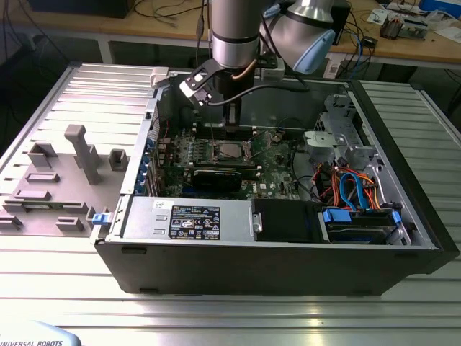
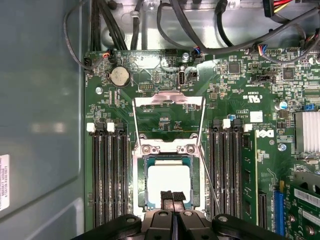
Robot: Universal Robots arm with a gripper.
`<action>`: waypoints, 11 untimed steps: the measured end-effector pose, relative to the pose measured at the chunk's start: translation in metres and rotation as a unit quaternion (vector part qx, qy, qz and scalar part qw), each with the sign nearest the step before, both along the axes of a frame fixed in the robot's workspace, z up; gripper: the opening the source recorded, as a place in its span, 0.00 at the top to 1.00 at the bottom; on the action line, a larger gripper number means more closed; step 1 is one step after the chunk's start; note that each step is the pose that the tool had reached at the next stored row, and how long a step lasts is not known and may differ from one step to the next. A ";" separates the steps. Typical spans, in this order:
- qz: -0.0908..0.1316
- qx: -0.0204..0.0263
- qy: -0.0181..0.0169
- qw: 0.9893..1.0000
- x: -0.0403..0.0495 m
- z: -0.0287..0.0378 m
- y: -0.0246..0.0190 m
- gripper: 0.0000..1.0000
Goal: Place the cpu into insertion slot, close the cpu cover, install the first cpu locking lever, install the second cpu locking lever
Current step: 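Close the cpu cover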
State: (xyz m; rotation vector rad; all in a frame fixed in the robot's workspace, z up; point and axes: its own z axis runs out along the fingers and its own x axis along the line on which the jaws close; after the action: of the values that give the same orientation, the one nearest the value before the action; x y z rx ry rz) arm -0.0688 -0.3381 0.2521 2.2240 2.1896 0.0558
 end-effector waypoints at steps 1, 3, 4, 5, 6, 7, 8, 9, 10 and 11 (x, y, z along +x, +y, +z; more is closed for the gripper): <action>0.000 0.000 0.001 1.000 0.0006 0.0011 0.0000 0.89; 0.000 0.000 0.005 1.000 0.0024 0.0012 0.0000 0.89; 0.000 0.000 0.009 1.000 0.0039 0.0012 0.0000 0.89; 0.000 0.000 0.009 1.000 0.0040 0.0013 -0.0001 0.89; 0.000 0.000 0.009 1.000 0.0040 0.0013 0.0000 0.89; 0.000 0.000 0.009 1.000 0.0040 0.0013 0.0000 0.89; 0.000 0.000 0.009 1.000 0.0041 0.0013 0.0000 0.89; 0.000 0.000 0.009 1.000 0.0041 0.0012 0.0000 0.89; 0.000 0.000 0.009 1.000 0.0041 0.0012 0.0000 0.89; 0.001 0.000 0.009 1.000 0.0041 0.0013 0.0000 0.89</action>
State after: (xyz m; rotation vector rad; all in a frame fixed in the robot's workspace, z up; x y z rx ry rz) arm -0.0647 -0.3381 0.2534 2.2324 2.2006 0.0362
